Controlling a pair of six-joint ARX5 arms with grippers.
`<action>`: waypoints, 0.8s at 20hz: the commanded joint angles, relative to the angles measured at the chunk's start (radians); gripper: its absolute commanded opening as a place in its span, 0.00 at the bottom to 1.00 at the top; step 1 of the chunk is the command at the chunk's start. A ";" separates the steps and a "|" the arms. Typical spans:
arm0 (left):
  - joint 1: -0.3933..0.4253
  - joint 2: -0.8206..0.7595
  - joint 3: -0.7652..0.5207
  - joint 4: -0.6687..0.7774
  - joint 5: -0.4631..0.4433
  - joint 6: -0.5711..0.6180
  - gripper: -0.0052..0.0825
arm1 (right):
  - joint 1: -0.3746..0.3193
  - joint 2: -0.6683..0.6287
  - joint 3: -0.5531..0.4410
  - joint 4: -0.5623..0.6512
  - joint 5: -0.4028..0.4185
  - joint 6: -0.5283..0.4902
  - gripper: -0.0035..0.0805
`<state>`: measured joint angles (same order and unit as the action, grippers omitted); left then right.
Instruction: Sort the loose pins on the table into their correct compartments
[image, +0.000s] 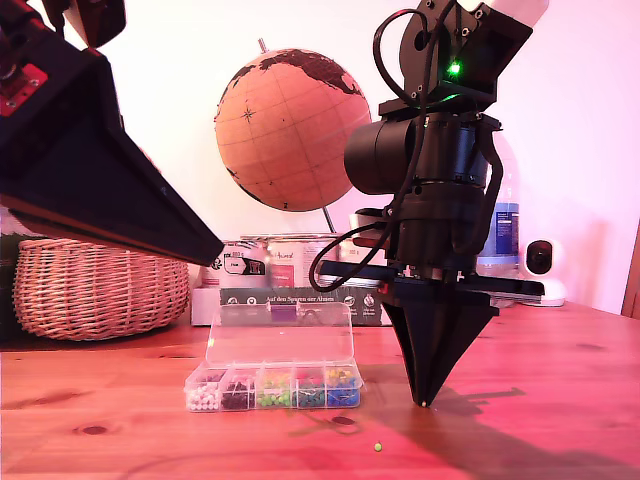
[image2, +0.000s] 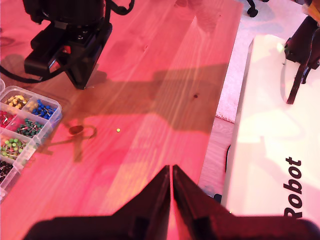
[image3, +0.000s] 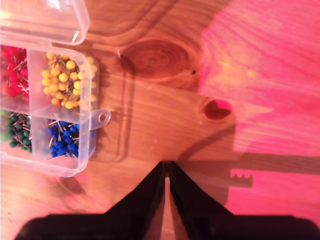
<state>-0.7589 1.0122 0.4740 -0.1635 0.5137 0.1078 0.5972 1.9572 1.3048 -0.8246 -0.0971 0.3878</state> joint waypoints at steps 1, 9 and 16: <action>-0.003 0.010 -0.009 0.005 0.002 -0.002 0.04 | 0.005 0.032 0.002 0.001 -0.001 -0.020 0.03; -0.003 0.010 -0.008 0.004 0.002 -0.003 0.04 | 0.005 0.032 0.051 -0.050 -0.002 -0.031 0.03; -0.003 0.010 -0.008 0.004 0.002 -0.002 0.04 | 0.024 0.031 0.141 -0.078 -0.009 -0.052 0.03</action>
<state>-0.7589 1.0122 0.4740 -0.1638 0.5137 0.1078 0.6033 1.9621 1.4319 -0.9028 -0.1013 0.3405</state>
